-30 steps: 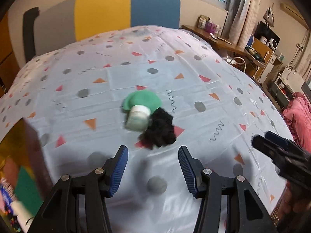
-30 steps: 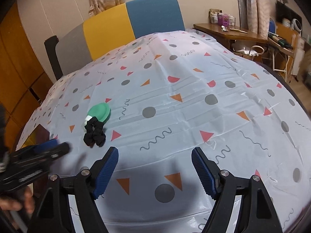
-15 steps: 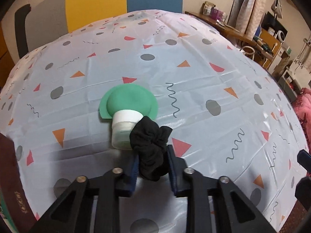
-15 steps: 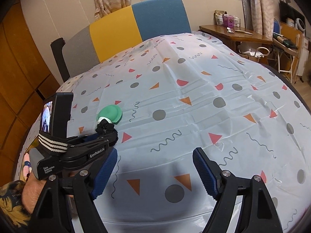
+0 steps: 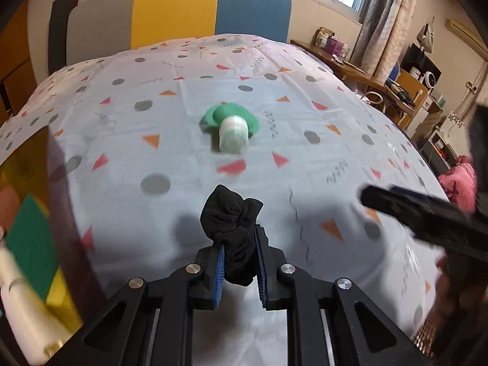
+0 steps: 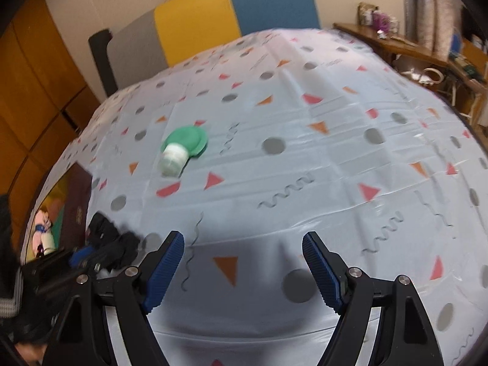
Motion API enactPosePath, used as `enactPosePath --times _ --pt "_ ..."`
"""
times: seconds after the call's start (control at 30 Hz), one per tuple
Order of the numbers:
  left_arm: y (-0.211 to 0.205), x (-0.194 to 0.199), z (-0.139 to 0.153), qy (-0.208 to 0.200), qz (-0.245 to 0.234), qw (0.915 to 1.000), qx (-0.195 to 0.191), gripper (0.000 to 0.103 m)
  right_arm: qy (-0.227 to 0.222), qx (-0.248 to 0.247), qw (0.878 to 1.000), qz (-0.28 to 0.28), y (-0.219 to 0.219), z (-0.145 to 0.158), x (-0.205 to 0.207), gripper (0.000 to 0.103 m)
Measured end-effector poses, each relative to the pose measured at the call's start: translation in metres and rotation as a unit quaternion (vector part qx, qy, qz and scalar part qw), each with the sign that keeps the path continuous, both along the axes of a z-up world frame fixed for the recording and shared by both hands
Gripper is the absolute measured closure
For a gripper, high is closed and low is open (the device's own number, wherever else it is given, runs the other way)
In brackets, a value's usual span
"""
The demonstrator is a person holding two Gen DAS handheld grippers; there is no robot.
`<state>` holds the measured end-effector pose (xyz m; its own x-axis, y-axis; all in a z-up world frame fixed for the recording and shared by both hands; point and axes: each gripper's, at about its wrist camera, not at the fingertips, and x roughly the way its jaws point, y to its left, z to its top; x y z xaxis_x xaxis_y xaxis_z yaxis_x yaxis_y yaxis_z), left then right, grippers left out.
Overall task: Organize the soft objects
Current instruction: 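Grasp the green-capped white bottle with the right tool while the left tool holds the scrunchie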
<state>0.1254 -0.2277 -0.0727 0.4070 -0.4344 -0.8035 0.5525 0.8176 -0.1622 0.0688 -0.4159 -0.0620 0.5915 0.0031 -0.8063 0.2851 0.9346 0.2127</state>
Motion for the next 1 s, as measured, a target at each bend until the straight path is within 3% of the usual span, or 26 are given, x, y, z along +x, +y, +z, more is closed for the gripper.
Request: enactPosePath --times 0.3,0.6,0.73,0.77,0.8,0.83,0.87,1.0 --pt "0.024 -0.037 -0.023 -0.017 -0.03 0.9991 0.023 0.087 0.018 0.049 0.998 0.026 0.022 0.0 0.072 0.019" --pt "0.033 -0.037 -0.031 -0.011 -0.028 0.9995 -0.002 0.086 0.065 0.009 0.998 0.012 0.04 -0.019 0.18 0.015" --pt "0.035 -0.035 -0.032 -0.003 -0.025 0.9996 -0.014 0.086 0.086 -0.004 0.996 0.019 0.043 -0.03 0.207 0.015" --pt "0.036 -0.035 -0.033 -0.002 -0.024 0.9996 -0.015 0.086 0.091 -0.013 0.995 0.024 0.046 -0.032 0.211 0.019" --pt "0.035 -0.035 -0.033 -0.003 -0.024 0.9996 -0.015 0.086 0.096 -0.026 0.995 0.03 0.049 -0.035 0.215 0.033" --pt "0.035 -0.036 -0.033 -0.004 -0.024 0.9996 -0.016 0.086 0.102 -0.031 0.994 0.038 0.051 -0.037 0.217 0.037" --pt "0.035 -0.036 -0.033 -0.004 -0.023 0.9996 -0.017 0.086 0.108 -0.038 0.992 0.047 0.054 -0.04 0.219 0.047" --pt "0.035 -0.035 -0.033 -0.003 -0.021 0.9996 -0.019 0.086 0.087 -0.049 0.992 0.072 0.06 -0.031 0.204 0.05"
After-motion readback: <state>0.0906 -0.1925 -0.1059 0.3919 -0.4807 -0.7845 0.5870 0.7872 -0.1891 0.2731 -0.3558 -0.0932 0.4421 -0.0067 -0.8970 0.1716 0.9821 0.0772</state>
